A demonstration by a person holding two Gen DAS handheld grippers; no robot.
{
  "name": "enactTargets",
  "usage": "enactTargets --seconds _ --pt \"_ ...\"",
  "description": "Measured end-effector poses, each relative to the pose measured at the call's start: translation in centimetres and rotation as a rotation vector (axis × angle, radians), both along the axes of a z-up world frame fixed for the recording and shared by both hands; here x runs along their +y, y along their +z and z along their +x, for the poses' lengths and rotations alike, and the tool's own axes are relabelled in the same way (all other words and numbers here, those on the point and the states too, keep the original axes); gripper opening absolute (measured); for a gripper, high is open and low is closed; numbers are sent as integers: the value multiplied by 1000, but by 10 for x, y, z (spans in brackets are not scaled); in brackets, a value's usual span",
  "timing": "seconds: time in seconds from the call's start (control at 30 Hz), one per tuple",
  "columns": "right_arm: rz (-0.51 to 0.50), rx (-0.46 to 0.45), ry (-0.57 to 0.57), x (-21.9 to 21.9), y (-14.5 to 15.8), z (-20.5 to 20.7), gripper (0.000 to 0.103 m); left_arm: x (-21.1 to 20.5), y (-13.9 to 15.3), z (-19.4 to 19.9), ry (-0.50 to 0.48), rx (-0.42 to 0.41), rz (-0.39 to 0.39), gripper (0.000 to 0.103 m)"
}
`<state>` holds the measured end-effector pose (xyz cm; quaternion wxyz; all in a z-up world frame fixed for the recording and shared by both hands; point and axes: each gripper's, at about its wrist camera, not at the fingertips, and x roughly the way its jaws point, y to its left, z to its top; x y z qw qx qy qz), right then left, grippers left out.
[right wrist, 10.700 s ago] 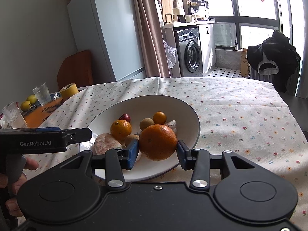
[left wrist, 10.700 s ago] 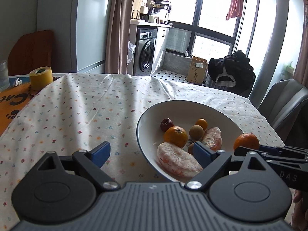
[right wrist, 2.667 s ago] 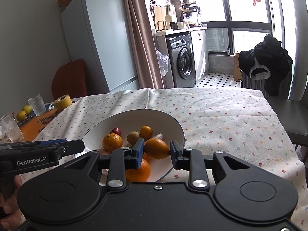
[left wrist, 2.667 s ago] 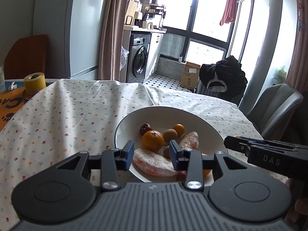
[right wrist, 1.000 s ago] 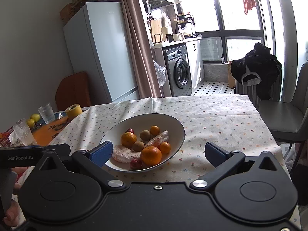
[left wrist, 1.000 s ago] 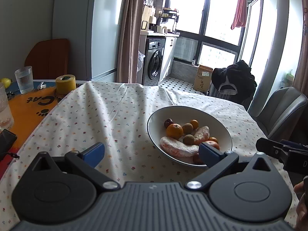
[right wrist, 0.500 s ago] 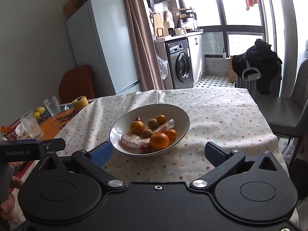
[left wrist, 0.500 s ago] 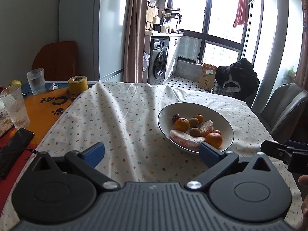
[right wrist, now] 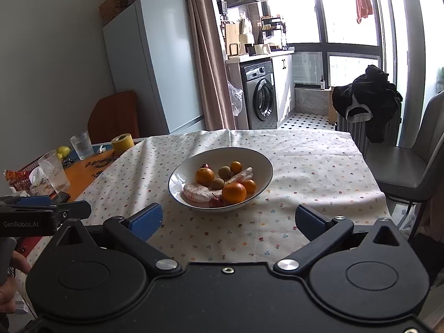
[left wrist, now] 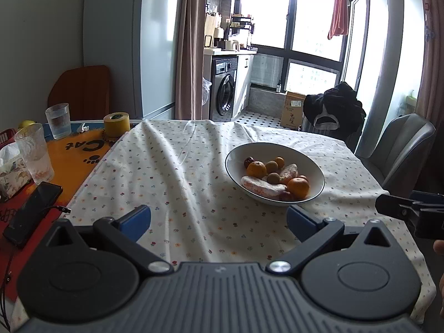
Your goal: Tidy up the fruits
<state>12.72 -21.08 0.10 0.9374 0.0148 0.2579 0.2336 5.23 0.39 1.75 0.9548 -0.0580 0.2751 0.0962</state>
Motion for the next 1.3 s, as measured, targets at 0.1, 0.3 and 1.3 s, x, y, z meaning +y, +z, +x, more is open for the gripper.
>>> enactTargets --seconds 0.1,0.3,1.3 --pt "-10 -9 9 0 7 -10 103 -2 2 -7 -19 4 6 103" --pt "-16 -46 25 0 20 -30 103 -2 8 -24 -30 -6 12 103" --pt "-11 -2 50 0 18 -36 103 6 17 -38 -25 -23 9 103"
